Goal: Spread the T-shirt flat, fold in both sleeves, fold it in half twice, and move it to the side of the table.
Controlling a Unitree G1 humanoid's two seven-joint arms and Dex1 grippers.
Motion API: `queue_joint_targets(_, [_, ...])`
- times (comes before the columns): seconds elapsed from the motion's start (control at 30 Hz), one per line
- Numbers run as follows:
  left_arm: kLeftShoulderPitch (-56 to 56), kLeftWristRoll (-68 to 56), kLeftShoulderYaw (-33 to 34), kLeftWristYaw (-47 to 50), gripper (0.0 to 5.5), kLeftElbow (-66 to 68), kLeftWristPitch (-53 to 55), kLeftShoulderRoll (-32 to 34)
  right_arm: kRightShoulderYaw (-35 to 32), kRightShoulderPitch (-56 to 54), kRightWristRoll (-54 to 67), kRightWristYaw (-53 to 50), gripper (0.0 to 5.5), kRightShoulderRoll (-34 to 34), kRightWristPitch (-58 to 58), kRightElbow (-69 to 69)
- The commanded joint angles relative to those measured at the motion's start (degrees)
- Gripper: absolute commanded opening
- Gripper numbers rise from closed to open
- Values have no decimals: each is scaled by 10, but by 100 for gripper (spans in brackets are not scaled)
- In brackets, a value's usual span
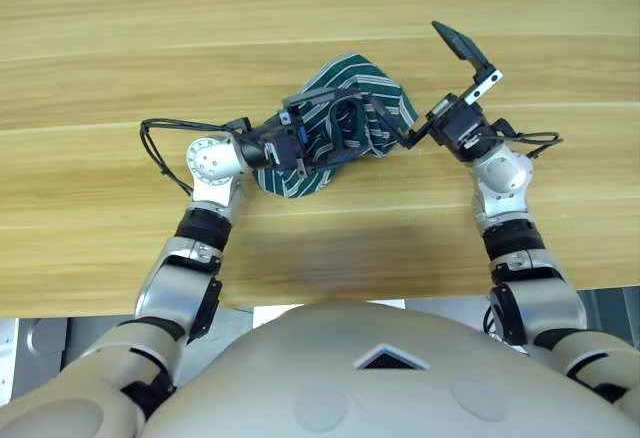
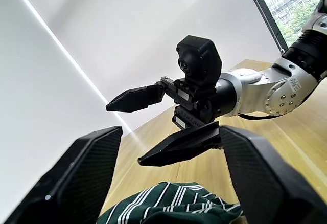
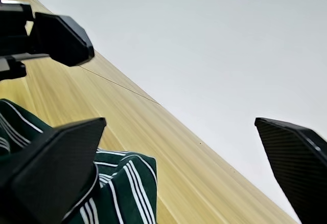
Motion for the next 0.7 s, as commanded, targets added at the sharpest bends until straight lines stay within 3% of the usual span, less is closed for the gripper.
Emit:
queue_joint_targets(0.03, [2,1,0,-1,352,1,-2,5,6,-2,-2,2,540,-8,-8,-4])
queue_joint_targets(0.7, [-22,75,-5,42,352,74,-29,-3,53,27,88,56,540,-19,-9,-79])
